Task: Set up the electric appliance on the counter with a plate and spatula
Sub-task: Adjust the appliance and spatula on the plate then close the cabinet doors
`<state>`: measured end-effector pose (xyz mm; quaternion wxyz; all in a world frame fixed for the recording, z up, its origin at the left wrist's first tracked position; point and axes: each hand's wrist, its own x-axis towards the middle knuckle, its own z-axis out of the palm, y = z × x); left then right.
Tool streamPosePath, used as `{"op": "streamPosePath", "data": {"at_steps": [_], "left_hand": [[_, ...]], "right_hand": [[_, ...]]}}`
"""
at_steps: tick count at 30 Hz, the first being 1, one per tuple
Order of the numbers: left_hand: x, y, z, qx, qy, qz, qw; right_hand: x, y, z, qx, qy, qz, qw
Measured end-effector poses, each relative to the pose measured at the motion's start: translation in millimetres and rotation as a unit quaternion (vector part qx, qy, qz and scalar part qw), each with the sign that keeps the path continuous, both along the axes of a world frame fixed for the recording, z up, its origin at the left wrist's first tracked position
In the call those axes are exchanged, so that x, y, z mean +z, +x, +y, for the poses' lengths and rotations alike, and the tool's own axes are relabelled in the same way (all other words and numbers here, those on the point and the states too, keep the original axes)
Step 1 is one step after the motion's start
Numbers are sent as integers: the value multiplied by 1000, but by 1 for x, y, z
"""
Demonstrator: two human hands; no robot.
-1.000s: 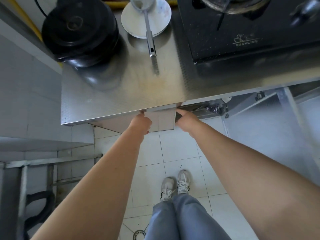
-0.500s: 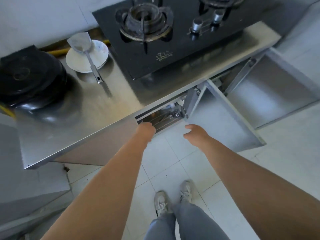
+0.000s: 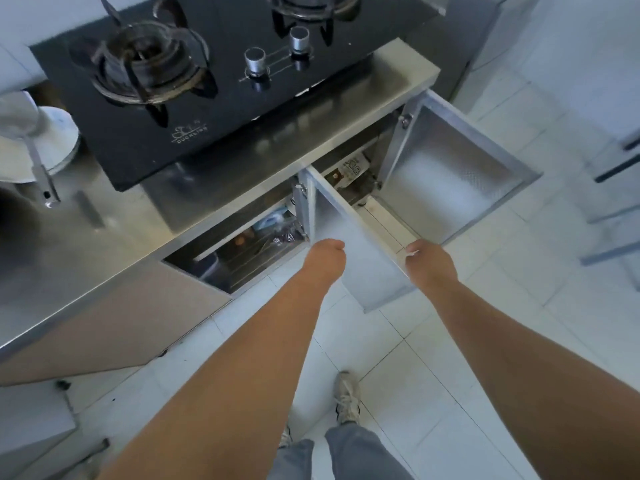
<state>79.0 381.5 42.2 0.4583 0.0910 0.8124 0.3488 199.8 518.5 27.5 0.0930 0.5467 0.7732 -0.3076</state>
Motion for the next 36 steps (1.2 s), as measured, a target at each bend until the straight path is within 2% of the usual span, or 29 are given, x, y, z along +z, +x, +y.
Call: {"op": "streamPosePath", "data": {"at_steps": [4,9,12,15,20,23,27,29,33,36], "left_hand": [[-7,23,31,11,-6,-17,1000],[-16,36,40,-2,-37,-14,999],[-20,42,34,-7,-44,-17,999],[-25,50,22,-13,-51,-24,998],[-39,64,-2,-37,-65,-52,996],[-46,71,-14,-17,-85,-48,995],[-50,65,-36,6,-138,-11,990],[-53,58,-51,19,-155,-6,988],[-53,41,-81,64,-161,-19,985],[-54,25,-113,122,-158,-8,980]], "right_hand": [[-3,14,16,43,-72,-80,993],[-15,16,18,89,-108,-104,985],[-20,14,18,3,-177,-47,983],[-24,11,19,-7,-231,-1,973],[-26,-4,5,31,-288,-49,956],[-21,-21,-16,65,-284,-101,951],[-11,-34,-48,111,-272,-116,949],[-9,-41,-64,121,-289,-105,944],[-8,-61,-90,97,-344,0,934],[-8,-86,-111,102,-361,48,926]]}}
